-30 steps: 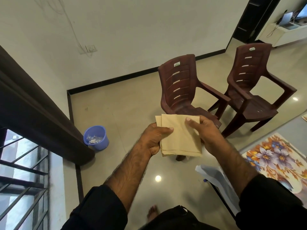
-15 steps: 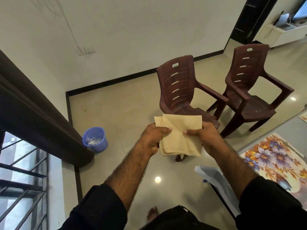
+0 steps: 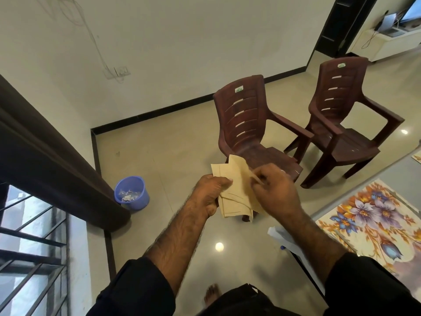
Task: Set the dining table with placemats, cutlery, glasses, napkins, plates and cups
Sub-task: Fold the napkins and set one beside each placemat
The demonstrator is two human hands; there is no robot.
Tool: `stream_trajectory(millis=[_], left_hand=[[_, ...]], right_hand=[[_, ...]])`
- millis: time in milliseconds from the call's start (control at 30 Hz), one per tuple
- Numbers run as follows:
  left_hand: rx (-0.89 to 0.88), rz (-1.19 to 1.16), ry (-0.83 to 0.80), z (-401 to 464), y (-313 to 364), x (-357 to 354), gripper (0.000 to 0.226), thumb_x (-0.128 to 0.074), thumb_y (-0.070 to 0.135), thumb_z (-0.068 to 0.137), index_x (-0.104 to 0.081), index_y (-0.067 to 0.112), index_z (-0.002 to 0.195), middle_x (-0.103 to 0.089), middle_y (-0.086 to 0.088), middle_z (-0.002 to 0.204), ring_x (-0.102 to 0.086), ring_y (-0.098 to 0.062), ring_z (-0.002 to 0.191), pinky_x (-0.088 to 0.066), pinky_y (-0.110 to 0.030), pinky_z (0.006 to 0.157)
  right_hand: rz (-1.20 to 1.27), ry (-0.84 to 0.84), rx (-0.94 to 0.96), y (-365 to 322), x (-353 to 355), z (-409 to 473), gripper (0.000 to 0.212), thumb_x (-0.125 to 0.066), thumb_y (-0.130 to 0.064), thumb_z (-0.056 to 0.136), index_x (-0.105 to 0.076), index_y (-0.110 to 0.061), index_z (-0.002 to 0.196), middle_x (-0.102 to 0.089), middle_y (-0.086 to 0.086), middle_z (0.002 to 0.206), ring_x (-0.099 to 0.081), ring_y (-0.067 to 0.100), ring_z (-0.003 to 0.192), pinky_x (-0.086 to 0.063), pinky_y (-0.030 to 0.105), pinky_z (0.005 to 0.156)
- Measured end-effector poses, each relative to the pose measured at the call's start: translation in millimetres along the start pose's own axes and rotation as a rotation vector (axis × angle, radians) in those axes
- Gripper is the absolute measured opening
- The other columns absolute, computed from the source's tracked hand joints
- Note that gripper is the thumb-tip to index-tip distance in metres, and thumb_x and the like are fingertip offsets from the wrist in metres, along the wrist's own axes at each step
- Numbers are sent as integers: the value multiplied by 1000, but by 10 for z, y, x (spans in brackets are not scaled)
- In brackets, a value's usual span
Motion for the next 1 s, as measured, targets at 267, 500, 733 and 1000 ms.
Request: stream_trajectory(millis=[267, 500, 733, 1000], left_hand=[[-49, 16, -97, -7, 25, -69, 25, -68, -2, 95, -76, 2, 118, -80, -20, 111, -75, -43, 111, -57, -64, 102], [-62, 73, -227, -61, 23, -119, 26, -68, 3, 100, -73, 1, 125, -78, -21, 118, -72, -44, 117, -56, -61, 105], [-27, 14, -222, -103, 100, -185, 26, -68, 27, 105, -75, 7, 120, -78, -20, 116, -76, -38, 106, -58, -58, 103], [-165, 164, -271, -26, 102, -286, 43, -81, 2, 89, -69, 3, 131, -78, -15, 120, -72, -39, 116, -61, -49, 100]], right_hand=[[255, 25, 2, 68, -1, -26, 26, -63, -52, 101, -72, -28, 97, -65, -15, 97, -65, 7, 94, -58, 31, 76], [799, -366, -513, 360, -24, 94, 35, -78, -36, 88, -75, -7, 107, -76, 18, 105, -68, 47, 98, -56, 58, 98], [814, -360, -506, 450, -9, 79, 35, -75, -30, 94, -69, 3, 106, -76, 21, 104, -71, 33, 94, -58, 52, 96], [916, -267, -352, 468, 162, 53, 20, -77, -4, 90, -68, -9, 107, -72, 18, 109, -67, 29, 92, -57, 45, 80]])
Point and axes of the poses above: each hand's wrist, its own z-axis towards the middle knuckle, its own x-axis out of the back of the hand, y = z × x, the point moved 4 cm from there along z, towards the middle knuckle
